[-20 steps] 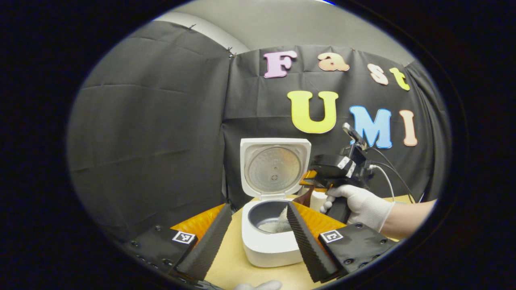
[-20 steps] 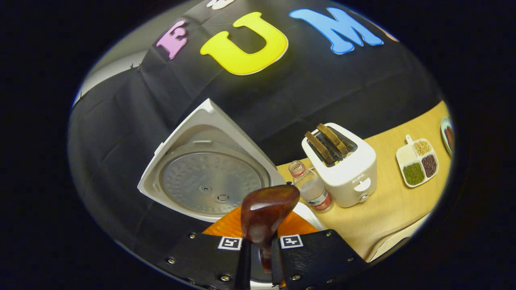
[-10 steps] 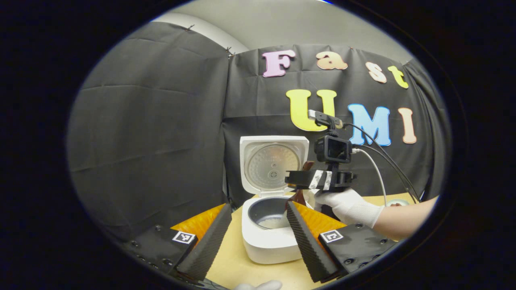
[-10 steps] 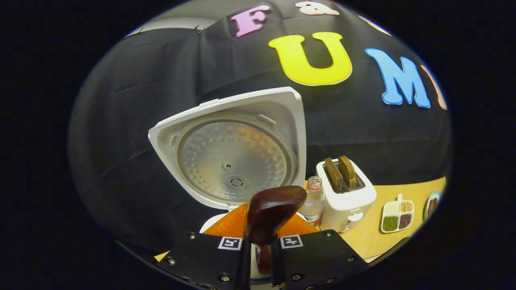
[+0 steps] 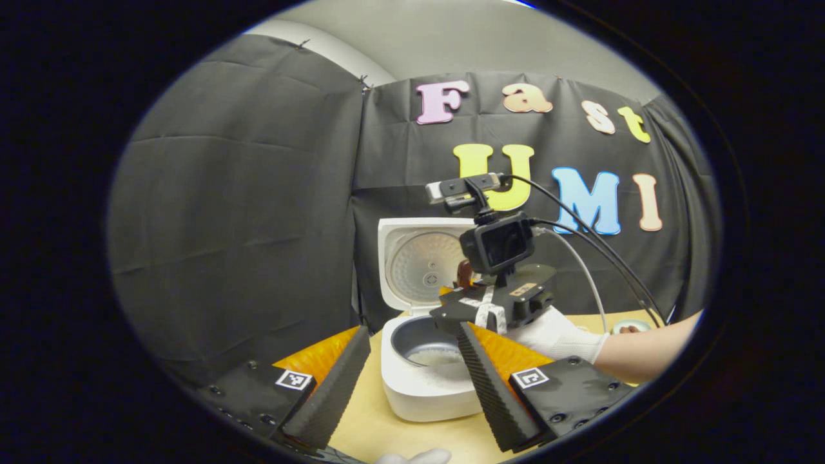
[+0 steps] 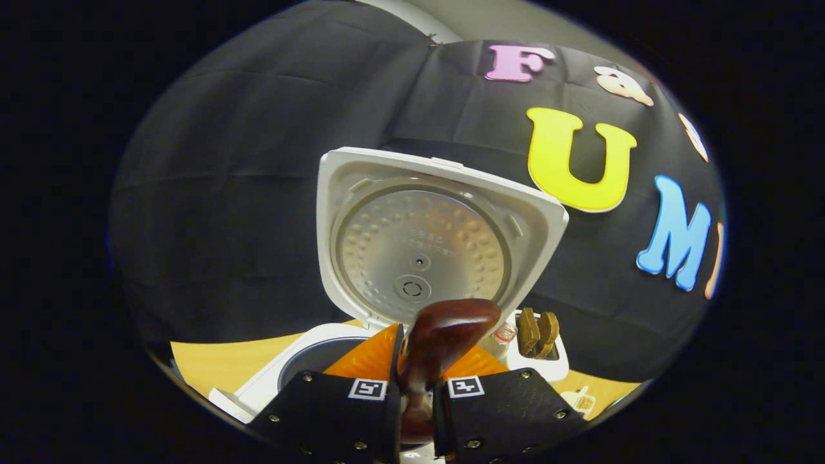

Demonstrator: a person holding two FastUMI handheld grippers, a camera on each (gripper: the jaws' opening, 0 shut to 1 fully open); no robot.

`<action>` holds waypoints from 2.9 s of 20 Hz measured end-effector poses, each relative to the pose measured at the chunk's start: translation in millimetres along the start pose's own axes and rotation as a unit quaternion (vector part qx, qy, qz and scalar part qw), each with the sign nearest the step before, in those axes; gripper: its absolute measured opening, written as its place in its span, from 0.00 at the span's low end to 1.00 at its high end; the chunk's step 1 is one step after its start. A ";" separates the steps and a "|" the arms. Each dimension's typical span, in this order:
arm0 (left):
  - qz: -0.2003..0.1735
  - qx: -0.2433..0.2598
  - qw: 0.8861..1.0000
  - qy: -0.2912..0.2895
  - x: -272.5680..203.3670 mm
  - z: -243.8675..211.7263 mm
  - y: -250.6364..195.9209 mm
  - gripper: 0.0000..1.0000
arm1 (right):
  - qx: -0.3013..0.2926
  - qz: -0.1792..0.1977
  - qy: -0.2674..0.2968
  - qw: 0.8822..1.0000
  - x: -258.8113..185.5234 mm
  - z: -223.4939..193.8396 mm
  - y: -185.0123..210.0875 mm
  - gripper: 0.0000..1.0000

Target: Close the left gripper, press the button to open the rice cooker; take a wooden spoon from the chopstick holder with the right hand, scoop a spoonful of rice and pour it into the rice cooker, then put the wooden spoon back into the chopstick holder.

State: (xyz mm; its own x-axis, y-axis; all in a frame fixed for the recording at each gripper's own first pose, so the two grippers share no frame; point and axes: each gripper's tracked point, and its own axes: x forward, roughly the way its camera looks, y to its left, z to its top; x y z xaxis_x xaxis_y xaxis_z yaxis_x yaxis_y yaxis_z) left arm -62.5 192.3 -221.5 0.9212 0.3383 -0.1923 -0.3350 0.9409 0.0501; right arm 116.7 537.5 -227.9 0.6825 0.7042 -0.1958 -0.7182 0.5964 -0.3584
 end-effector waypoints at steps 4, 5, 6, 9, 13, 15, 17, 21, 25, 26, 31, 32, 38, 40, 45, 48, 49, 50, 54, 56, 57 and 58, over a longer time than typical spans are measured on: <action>-0.006 0.005 1.000 0.002 1.6 -2.0 -1.8 0.96 | -0.021 0.005 -0.011 1.000 -1.2 4.2 0.9 0.20; -0.004 0.004 1.000 0.006 1.6 -3.0 0.3 0.96 | -0.022 0.004 -0.011 1.000 -3.6 5.4 -1.8 0.20; -0.001 0.000 1.000 0.006 1.7 -1.8 1.1 0.96 | -0.011 0.004 -0.010 1.000 -4.2 7.1 -1.8 0.20; 0.001 -0.010 1.000 0.006 0.8 -1.8 -0.1 0.96 | 0.064 0.012 0.004 0.998 -6.6 9.2 -11.8 0.20; 0.004 -0.004 1.000 0.006 0.5 -0.3 0.1 0.95 | 0.262 0.030 0.009 0.964 -19.7 21.5 -32.8 0.20; 0.003 -0.006 1.000 0.001 0.1 3.4 0.4 0.96 | 0.389 0.036 0.017 0.920 -25.9 25.0 -48.4 0.20; 0.001 -0.001 1.000 -0.009 -1.5 11.3 -0.1 0.96 | 0.460 0.035 0.014 0.887 -31.7 21.8 -71.5 0.21; -0.019 -0.004 1.000 -0.018 2.9 33.6 -22.6 0.95 | 0.528 0.010 0.006 0.849 -59.1 4.4 -115.0 0.20; -0.039 0.008 0.999 -0.033 -3.0 50.0 -47.6 0.95 | 0.547 -0.038 -0.002 0.837 -100.8 -28.7 -171.6 0.20; -0.045 0.010 0.998 -0.036 -5.0 52.7 -54.7 0.95 | 0.548 -0.053 -0.003 0.835 -114.0 -39.4 -188.0 0.20; -0.082 0.024 0.995 -0.043 -14.8 63.4 -105.1 0.95 | 0.547 -0.142 -0.013 0.825 -192.4 -98.9 -273.4 0.20; -0.089 0.028 0.995 -0.044 -16.6 64.3 -115.7 0.95 | 0.547 -0.159 -0.013 0.822 -211.1 -113.2 -290.0 0.20; -0.109 0.046 0.992 -0.041 -27.1 69.8 -174.5 0.96 | 0.556 -0.254 -0.011 0.791 -318.5 -196.7 -383.3 0.20; -0.107 0.052 0.992 -0.045 -31.5 73.7 -191.7 0.96 | 0.549 -0.285 -0.003 0.786 -351.1 -230.2 -408.4 0.20; -0.116 0.061 0.990 -0.043 -38.9 73.9 -237.2 0.97 | 0.557 -0.317 0.015 0.768 -388.6 -279.3 -438.2 0.20; -0.125 0.067 0.989 -0.040 -44.3 72.6 -262.5 0.96 | 0.560 -0.305 0.020 0.770 -384.8 -289.5 -435.9 0.20; -0.131 0.066 0.988 -0.041 -45.6 73.0 -269.9 0.97 | 0.558 -0.301 0.024 0.773 -381.1 -294.7 -433.1 0.20; -0.135 0.068 0.988 -0.040 -46.9 72.7 -275.9 0.98 | 0.555 -0.300 0.028 0.776 -377.2 -300.5 -432.7 0.20; -0.136 0.077 0.987 -0.037 -45.2 77.3 -287.6 0.99 | 0.536 -0.301 0.047 0.787 -365.6 -324.4 -429.3 0.20; -0.134 0.081 0.987 -0.033 -44.3 77.3 -290.1 0.99 | 0.527 -0.303 0.065 0.791 -359.8 -341.6 -421.6 0.20; -0.133 0.084 0.987 -0.033 -45.0 76.9 -291.5 0.98 | 0.526 -0.303 0.070 0.791 -357.5 -346.8 -418.3 0.21; -0.133 0.090 0.987 -0.032 -44.4 76.2 -292.8 0.96 | 0.529 -0.301 0.071 0.790 -354.3 -350.9 -415.7 0.20</action>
State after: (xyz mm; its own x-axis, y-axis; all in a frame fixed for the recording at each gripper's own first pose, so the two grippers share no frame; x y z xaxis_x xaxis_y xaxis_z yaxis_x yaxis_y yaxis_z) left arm 9.7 -96.8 -152.9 0.9843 0.0737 -0.1605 -0.0444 0.9828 0.1794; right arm 221.0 -95.1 -329.8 0.8980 0.1656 -0.4077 0.0819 0.8474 0.5246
